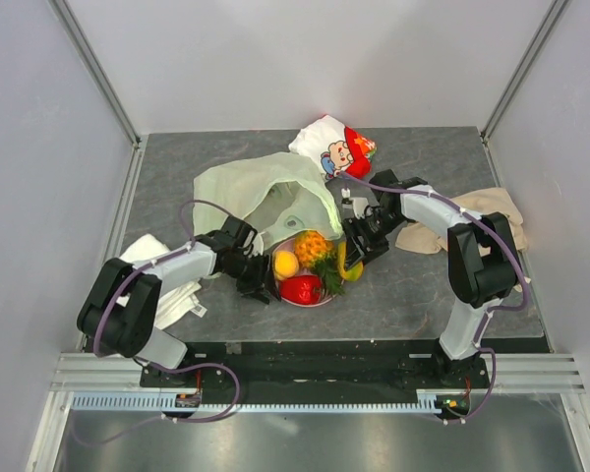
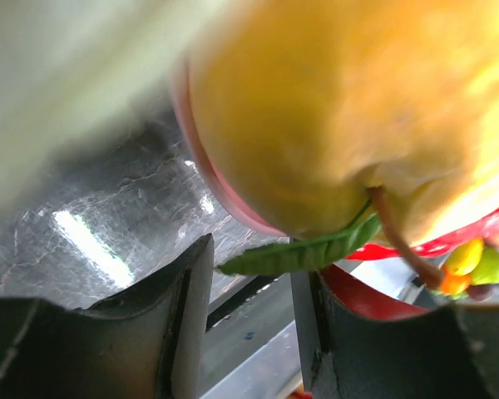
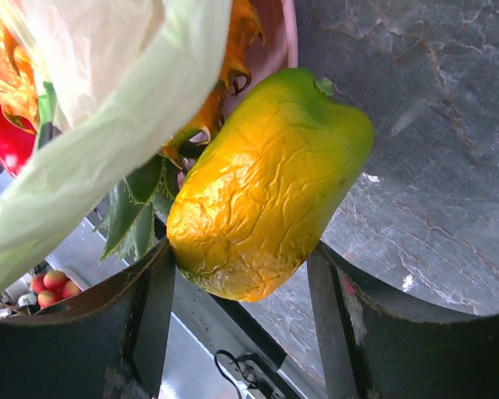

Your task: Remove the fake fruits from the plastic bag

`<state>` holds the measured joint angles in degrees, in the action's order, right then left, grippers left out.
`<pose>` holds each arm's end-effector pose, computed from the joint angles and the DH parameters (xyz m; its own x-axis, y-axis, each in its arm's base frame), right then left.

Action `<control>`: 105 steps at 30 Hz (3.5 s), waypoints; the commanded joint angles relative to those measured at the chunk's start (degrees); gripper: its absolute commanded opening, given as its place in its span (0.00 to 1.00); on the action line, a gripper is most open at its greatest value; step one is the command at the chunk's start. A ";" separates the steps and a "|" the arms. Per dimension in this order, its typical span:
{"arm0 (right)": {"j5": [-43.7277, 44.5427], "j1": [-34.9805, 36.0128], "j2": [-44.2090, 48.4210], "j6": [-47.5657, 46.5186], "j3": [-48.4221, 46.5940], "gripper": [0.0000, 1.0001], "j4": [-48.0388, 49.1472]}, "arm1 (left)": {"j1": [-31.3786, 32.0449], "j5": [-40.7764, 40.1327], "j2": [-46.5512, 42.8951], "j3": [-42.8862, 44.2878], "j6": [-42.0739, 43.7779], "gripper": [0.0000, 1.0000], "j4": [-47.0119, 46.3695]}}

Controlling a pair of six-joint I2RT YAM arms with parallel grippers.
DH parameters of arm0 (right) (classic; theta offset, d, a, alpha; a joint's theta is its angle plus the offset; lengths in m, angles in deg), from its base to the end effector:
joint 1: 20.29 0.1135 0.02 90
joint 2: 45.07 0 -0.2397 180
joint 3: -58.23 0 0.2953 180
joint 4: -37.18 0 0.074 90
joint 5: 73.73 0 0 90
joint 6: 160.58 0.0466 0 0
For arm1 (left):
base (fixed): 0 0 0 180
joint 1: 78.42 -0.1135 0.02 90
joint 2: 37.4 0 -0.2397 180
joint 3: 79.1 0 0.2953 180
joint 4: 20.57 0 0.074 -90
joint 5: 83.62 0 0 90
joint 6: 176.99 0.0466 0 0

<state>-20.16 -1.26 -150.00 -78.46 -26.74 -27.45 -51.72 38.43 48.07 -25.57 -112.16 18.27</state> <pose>0.3406 0.1467 0.1333 -0.8890 -0.4233 -0.1744 -0.4413 0.6908 0.5727 0.2471 -0.1520 0.0891 -0.9918 0.0953 -0.0848 0.1271 0.7947 -0.5935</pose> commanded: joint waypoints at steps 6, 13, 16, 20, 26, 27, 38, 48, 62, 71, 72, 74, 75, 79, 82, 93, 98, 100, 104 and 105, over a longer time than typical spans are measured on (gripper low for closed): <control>1.36 0.57 0.86 1.73 -2.07 0.22 3.25 | -4.72 -5.77 -3.74 -1.11 -9.98 0.52 -3.11; 1.18 0.75 0.42 2.25 -1.81 0.23 2.89 | -5.43 -4.02 -0.48 -2.51 -12.97 0.42 -10.05; 1.27 1.36 -0.45 2.43 -1.63 0.23 2.98 | -5.34 -3.14 0.92 -4.00 -14.11 0.34 -11.64; 1.18 2.24 -1.16 4.01 -1.19 0.24 4.03 | -5.43 -2.17 2.15 -5.06 -14.91 0.21 -12.70; 2.32 4.70 -0.72 7.70 -0.23 0.24 5.62 | -5.34 -0.94 2.86 -5.06 -15.61 0.02 -13.67; 3.02 4.97 -0.63 7.88 0.04 0.25 6.32 | -5.34 -0.94 2.68 -5.15 -15.79 0.02 -13.67; -2.16 5.41 0.60 11.58 0.57 0.23 7.99 | -5.25 -0.06 3.12 -5.68 -16.23 0.02 -14.37; -2.07 7.52 1.57 10.95 2.05 0.24 6.76 | -5.25 0.56 3.74 -5.06 -15.70 0.02 -14.46; 2.67 5.68 -2.30 10.08 2.50 0.68 6.24 | -5.25 0.12 3.91 -5.15 -15.53 0.02 -14.11; 6.10 2.25 1.47 3.06 -1.10 0.98 -0.96 | -7.97 -0.15 2.34 -1.38 -7.20 0.03 -6.47; 6.36 1.81 1.91 1.22 -2.49 0.98 -1.84 | -8.33 0.37 1.64 -0.85 -5.61 0.07 -5.50; 5.76 1.02 3.23 -0.20 -3.65 0.98 -3.60 | -8.94 0.64 1.19 1.87 1.04 0.26 -0.77; 5.14 0.93 3.41 -0.99 -4.69 0.98 -4.39 | -9.21 0.38 0.58 2.84 3.09 0.34 0.91; 2.41 0.66 3.68 -2.93 -5.49 0.98 -5.02 | -10.88 0.73 -2.14 6.88 9.87 0.61 8.29; 0.22 0.66 1.49 -2.32 -5.76 0.98 -3.52 | -11.58 3.01 -2.94 8.91 11.02 0.68 9.79; -0.31 0.22 2.09 -5.31 -9.19 0.98 -4.05 | -11.49 6.89 -5.22 22.07 33.39 0.73 30.08; -0.23 -0.92 3.23 -4.69 -8.14 0.98 -3.79 | -11.32 1.89 -11.10 24.91 61.52 0.77 46.34; -0.14 -1.10 3.59 -3.81 -7.43 0.98 -3.08 | -10.79 -0.14 -14.79 23.07 68.11 0.97 49.17; 0.04 -1.27 4.03 -2.32 -7.08 0.98 -1.41 | -7.46 -4.26 -19.72 17.89 71.22 0.99 46.11; 0.12 -1.27 4.03 -2.23 -7.17 0.98 -1.15 | -6.49 -4.71 -20.51 15.44 70.44 0.99 45.40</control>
<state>-19.41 -2.49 -148.51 -81.69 -33.78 -30.71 -61.30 38.19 30.35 -4.78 -52.42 61.17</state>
